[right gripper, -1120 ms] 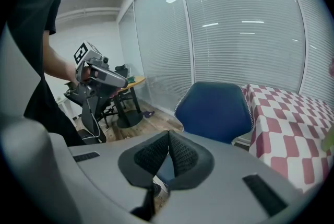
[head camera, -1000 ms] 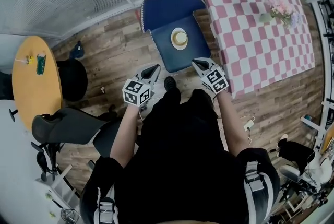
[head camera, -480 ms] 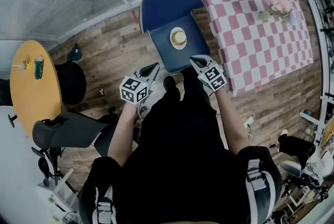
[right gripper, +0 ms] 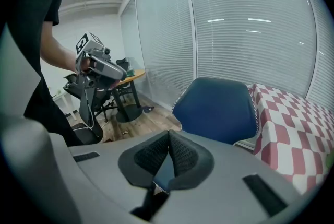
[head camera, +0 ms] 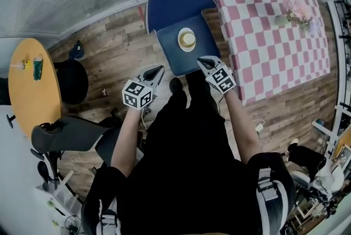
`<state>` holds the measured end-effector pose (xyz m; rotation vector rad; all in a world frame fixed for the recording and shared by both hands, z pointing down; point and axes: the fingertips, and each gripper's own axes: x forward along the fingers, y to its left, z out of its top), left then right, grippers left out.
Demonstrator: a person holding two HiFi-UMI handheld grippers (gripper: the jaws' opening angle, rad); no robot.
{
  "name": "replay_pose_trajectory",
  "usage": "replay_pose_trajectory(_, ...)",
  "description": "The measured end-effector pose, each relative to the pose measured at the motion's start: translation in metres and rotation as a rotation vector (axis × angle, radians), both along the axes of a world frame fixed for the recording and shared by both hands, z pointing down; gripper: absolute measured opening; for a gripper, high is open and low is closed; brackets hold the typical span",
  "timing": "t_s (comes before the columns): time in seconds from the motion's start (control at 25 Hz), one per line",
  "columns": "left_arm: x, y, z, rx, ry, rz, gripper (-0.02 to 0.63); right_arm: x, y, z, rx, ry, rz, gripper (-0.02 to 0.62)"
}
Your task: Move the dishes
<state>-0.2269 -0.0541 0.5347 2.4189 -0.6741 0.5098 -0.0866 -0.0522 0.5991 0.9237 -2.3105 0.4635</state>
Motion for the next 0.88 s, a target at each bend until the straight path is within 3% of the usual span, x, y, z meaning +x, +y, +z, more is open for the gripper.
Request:
replay_pose_trajectory(0.68, 0.036, -0.056, 0.069, -0.091, -0.035, -0.074, 0.021, 0.030, -0.071, 0.098, -0.079, 0.007, -0.044, 0.017)
replay_pose_trajectory(0.88, 0.042, -0.071, 0.092, -0.104, -0.048, -0.098, 0.021, 0.030, -0.082, 0.140, -0.083, 0.079, -0.143, 0.017)
